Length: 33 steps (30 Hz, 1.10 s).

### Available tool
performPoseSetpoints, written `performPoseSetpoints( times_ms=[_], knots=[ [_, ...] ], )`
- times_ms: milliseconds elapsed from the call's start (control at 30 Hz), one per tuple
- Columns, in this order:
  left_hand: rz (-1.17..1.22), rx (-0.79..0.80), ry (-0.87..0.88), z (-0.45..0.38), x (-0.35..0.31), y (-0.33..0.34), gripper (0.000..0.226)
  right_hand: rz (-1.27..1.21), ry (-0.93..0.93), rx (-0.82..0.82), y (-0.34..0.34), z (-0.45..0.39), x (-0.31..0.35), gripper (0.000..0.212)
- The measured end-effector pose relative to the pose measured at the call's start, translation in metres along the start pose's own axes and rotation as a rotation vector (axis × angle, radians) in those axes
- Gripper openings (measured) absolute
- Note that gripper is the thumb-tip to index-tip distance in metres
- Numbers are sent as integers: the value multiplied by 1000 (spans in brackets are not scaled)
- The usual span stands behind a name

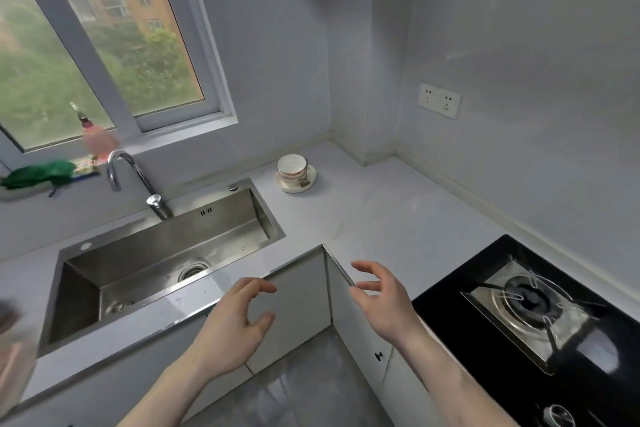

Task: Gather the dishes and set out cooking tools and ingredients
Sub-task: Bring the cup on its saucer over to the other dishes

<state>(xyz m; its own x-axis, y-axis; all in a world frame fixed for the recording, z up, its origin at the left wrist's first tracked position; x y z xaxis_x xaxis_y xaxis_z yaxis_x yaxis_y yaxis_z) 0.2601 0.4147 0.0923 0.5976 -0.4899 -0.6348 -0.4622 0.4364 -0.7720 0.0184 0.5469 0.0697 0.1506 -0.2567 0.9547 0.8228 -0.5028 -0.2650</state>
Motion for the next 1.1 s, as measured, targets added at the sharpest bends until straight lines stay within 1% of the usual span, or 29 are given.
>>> performPoseSetpoints(
  times_ms=[200, 333, 500, 633, 733, 967, 1100],
  knots=[
    [44, -21, -56, -49, 46, -30, 31, 47, 2, 73, 36, -66, 24, 37],
    [58, -9, -65, -97, 74, -45, 28, 76, 13, 70, 53, -110, 33, 38],
    [66, 64, 18, -171, 102, -62, 26, 98, 75, -13, 74, -161, 35, 38],
    [25, 116, 78, -229, 128, -81, 24, 100, 121, -79, 97, -198, 38, 38],
    [15, 192, 98, -275, 150, -91, 24, 88, 142, -134, 114, -223, 41, 38],
    [70, 316, 55, -349, 176, -76, 27, 84, 234, -194, 123, -260, 27, 39],
    [107, 348, -37, -396, 188, -62, 28, 127, 282, -182, 117, -305, 20, 39]
  ],
)
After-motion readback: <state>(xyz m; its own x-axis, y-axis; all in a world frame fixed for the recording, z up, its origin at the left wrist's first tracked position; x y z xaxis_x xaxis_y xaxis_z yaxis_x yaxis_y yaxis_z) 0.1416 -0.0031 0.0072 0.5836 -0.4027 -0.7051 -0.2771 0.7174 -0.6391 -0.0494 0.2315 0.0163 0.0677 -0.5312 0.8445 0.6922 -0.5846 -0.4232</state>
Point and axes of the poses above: each hand's wrist, its own z-axis away from the middle knuckle, its own y-axis out of the palm, x = y × z, the point moved 2 cm from there along -z, towards the middle knuckle, and after that the axes turned 1 degree about x, right-handed, at the moved point
